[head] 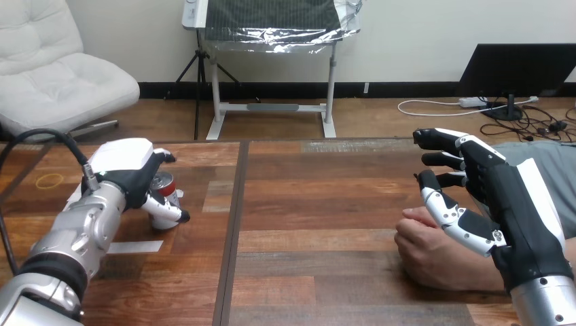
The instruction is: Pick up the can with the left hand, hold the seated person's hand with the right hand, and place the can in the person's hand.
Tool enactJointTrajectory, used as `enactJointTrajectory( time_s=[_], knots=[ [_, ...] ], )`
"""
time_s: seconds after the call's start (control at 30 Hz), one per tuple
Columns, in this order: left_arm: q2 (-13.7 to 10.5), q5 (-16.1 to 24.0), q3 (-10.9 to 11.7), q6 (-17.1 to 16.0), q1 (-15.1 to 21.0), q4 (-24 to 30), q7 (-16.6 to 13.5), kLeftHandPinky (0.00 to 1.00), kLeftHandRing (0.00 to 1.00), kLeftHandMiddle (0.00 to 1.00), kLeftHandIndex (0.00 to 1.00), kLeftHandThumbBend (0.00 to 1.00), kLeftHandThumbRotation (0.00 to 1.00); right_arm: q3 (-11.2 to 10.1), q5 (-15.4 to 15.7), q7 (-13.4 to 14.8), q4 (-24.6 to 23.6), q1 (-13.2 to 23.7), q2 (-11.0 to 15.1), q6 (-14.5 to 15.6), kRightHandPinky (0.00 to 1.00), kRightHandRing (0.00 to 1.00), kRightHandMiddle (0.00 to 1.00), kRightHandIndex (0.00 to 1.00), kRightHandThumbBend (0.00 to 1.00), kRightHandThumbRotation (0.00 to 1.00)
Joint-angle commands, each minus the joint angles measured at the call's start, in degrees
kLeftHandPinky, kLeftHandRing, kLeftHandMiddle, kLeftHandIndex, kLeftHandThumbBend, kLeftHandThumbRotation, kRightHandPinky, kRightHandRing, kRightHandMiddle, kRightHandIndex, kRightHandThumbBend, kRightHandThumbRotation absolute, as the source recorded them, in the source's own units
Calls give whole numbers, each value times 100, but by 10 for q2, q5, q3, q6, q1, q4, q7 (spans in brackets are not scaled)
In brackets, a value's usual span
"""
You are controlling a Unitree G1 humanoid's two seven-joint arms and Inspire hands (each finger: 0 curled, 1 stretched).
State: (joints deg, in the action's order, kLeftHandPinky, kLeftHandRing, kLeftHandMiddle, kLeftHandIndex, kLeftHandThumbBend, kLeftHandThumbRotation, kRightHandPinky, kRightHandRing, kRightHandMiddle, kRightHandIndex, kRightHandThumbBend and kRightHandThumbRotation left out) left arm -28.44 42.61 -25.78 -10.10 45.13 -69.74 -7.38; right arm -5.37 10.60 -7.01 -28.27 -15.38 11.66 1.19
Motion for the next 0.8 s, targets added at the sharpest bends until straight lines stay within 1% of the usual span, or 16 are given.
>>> enactJointTrajectory(
  time_s=[0.0,0.17,0.27,0.37,0.47,0.67,0.77],
  knots=[
    [3,12,-13,-5,53,-4,-33,84,86,88,87,82,35,-10,-9,-4,-25,27,11,-3,67,78,80,75,26,0],
    [5,16,-19,-6,53,-10,-38,85,87,89,88,79,37,-10,-10,-5,-24,26,12,-6,68,79,80,75,26,0],
    [7,18,-22,-7,51,-13,-50,85,87,89,88,79,38,-10,-12,-6,-28,25,11,0,68,79,80,75,26,0],
    [8,20,-26,-7,49,-16,-56,85,87,89,88,78,39,-10,-11,-6,-28,24,11,0,68,79,80,75,26,0],
    [9,19,-28,-8,47,-16,-57,86,87,89,88,78,40,-10,-8,-6,-32,23,11,5,68,79,80,75,26,0],
    [11,18,-34,-11,44,-21,-61,86,87,88,88,77,39,-10,-8,-7,-34,20,12,5,69,79,80,75,27,0],
    [10,18,-37,-12,43,-17,-58,86,87,88,88,76,40,-11,-9,-8,-35,20,13,6,69,79,80,74,27,0]
  ],
)
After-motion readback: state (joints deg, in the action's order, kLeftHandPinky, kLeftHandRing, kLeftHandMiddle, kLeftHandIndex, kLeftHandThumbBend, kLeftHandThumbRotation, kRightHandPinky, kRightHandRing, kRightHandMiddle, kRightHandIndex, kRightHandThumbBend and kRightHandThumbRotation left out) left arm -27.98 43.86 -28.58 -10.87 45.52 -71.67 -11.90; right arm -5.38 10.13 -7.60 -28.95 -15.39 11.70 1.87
